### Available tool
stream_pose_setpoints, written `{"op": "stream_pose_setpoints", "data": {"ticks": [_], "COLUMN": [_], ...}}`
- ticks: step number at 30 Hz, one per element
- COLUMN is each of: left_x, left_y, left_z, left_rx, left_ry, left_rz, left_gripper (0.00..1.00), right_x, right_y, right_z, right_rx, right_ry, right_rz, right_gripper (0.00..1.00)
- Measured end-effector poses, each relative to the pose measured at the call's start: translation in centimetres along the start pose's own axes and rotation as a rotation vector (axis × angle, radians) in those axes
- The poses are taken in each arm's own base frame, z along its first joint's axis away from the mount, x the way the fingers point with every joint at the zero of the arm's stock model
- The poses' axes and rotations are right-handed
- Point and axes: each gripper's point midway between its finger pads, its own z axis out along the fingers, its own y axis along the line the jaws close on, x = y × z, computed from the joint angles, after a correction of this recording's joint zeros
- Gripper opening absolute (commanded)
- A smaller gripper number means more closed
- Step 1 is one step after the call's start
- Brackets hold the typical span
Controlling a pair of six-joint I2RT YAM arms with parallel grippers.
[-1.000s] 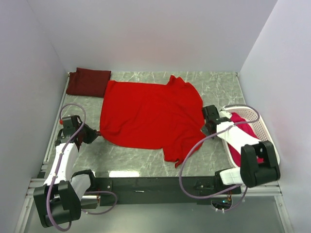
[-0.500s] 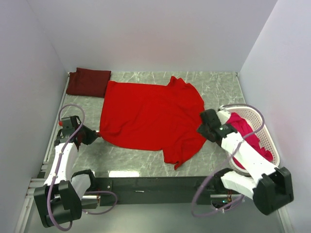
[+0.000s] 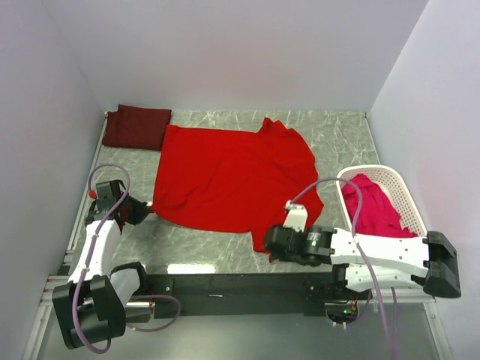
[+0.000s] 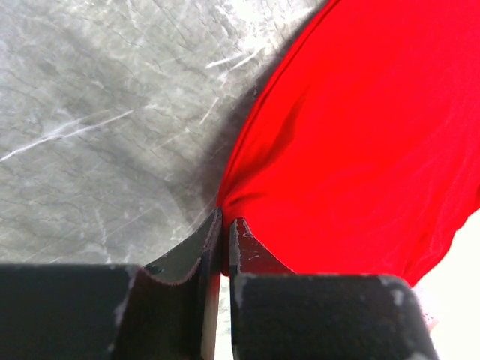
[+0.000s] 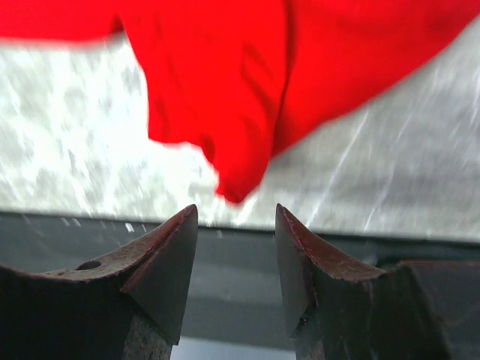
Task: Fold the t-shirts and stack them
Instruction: Fold the tshirt
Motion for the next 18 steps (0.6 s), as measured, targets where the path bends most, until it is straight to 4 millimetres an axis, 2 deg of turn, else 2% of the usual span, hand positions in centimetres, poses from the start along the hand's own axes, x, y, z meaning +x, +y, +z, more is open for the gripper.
{"op": "stream_pose_setpoints", "data": {"ticks": [4, 8, 14, 18], "left_x": [-0.2, -0.2, -0.4, -0.4], "left_y": [0.1, 0.2, 0.1, 0.0], "left_z": [0.0, 0.1, 0.1, 0.1], "left_rx": [-0.009, -0.01, -0.006, -0.005], "left_ry": [-0.011, -0.013, -0.02, -0.022], "left_rz": [-0.001, -0.002, -0.001, 0.0], "left_gripper": [0.11, 0.1, 0.1, 0.1], "right_x": [3.1, 4.8, 4.4, 4.0], "right_y": [0.1, -0.3, -0.3, 0.5], "right_z": [-0.3, 0.6, 1.6, 2.4], "right_rx": [0.021, 0.084, 0.123, 0.145], "right_ry": [0.043, 0.057, 0.01, -0.019], "right_rz": [-0.047, -0.071, -0.053, -0.061], "right_gripper": [0.55, 0.57, 0.58, 0.54]}}
